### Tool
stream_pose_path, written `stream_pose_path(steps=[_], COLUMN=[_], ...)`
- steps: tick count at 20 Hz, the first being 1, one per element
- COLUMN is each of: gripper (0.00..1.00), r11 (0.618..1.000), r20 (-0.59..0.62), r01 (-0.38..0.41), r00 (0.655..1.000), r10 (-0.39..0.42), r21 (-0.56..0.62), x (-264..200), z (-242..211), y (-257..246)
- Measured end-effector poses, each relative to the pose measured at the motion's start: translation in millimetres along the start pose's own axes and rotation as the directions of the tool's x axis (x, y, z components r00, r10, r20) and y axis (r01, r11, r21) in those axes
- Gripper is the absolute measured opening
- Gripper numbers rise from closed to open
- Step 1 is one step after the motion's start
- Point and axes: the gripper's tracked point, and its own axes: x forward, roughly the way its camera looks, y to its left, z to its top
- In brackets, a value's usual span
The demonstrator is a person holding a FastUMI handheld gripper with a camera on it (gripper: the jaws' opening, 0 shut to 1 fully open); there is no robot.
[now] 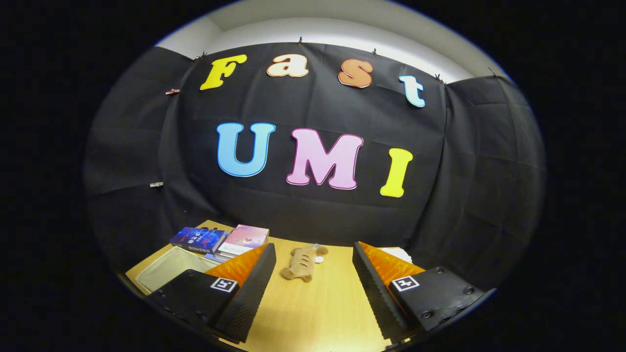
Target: Open the storage box then place both shoes into the box .Put the left shoe in first, then the right shoe, with the right side of both shoes facing outward in a uniform manner.
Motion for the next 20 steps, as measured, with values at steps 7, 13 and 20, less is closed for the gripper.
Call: stream_pose_path(steps=[7,13,20], gripper=[0.98,0.98,0.98], r11=[1.0,1.0,0.999], r20=[-0.02,-0.019,-0.006], r01=[-0.003,0.0,-0.041], r00=[1.0,1.0,0.999], r10=[0.003,0.0,0.041], r21=[0.003,-0.004,0.003], x=[-5,0,5], z=[-15,-12,-2], y=[-3,2,20])
